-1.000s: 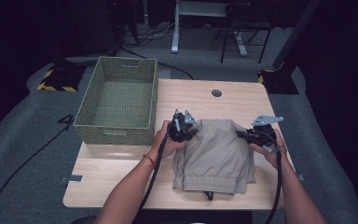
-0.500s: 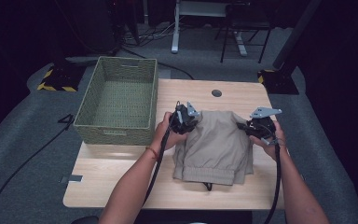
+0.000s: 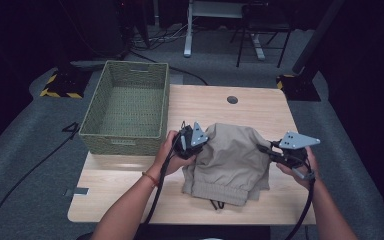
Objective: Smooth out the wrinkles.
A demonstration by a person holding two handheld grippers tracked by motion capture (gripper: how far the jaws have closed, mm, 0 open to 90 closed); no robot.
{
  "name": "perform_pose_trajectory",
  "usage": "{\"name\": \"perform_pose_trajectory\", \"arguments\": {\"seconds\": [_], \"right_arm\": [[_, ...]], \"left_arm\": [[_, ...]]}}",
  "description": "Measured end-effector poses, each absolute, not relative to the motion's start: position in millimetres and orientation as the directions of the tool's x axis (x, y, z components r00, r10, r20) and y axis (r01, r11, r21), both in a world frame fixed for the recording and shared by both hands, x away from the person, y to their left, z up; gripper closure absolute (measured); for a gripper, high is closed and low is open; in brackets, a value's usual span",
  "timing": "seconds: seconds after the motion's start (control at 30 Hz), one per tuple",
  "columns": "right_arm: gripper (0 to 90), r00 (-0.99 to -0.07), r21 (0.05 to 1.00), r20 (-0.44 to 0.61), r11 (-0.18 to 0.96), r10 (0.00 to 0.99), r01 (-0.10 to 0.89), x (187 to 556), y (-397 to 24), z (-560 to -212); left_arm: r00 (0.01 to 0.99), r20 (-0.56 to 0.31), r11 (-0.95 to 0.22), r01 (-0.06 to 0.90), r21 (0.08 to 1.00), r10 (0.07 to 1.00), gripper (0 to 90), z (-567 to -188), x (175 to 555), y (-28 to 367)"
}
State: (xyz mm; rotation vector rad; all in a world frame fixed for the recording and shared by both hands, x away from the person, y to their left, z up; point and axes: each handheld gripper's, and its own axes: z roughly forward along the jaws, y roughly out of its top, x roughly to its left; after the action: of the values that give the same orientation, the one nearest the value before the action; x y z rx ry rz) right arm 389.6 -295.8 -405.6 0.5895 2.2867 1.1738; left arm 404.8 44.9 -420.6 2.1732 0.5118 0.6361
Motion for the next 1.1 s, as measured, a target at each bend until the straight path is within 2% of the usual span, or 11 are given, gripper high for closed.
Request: {"name": "perform_pose_trajectory", "arguments": {"seconds": [0.13,0.23,0.33,0.53,0.67,0.73,0.9,1.03,1.1], "right_arm": [[77.0,-0.809,0.841,-0.249,0.534,0.533,0.092,366,-292,-421],[77.4,-0.821,0.831,-0.233,0.546,0.521,0.110,363,-290,-428],[77.7,-0.803,0.822,-0.227,0.550,0.551,0.146,375,-290,-429],[77.6,-0.757,0.812,-0.221,0.546,0.614,0.205,413,-290,-413],[76.6,-0.717,0.819,-0.246,0.536,0.653,0.207,430,-290,-395],[76.4,-0.703,0.825,-0.270,0.534,0.658,0.183,426,-289,-387],[75.1,-0.716,0.826,-0.338,0.558,0.611,0.085,390,-293,-385],[75.1,-0.767,0.792,-0.405,0.610,0.497,-0.024,340,-288,-415],[74.9,-0.793,0.763,-0.414,0.646,0.447,-0.034,323,-285,-434]], "left_arm": [[0.799,0.315,-0.630,0.101,0.770,0.513,76.2,-427,388,53],[0.811,0.275,-0.629,0.140,0.765,0.516,76.3,-428,394,54],[0.806,0.249,-0.621,0.177,0.764,0.537,76.3,-427,407,50],[0.764,0.254,-0.607,0.218,0.764,0.593,76.4,-412,443,37],[0.726,0.296,-0.595,0.191,0.781,0.621,75.0,-395,449,33],[0.718,0.298,-0.568,0.162,0.807,0.629,74.7,-391,441,35],[0.709,0.418,-0.602,0.012,0.799,0.568,73.8,-408,394,47],[0.719,0.529,-0.687,-0.099,0.720,0.451,74.6,-441,345,58],[0.754,0.496,-0.690,-0.079,0.719,0.430,74.4,-453,335,63]]}}
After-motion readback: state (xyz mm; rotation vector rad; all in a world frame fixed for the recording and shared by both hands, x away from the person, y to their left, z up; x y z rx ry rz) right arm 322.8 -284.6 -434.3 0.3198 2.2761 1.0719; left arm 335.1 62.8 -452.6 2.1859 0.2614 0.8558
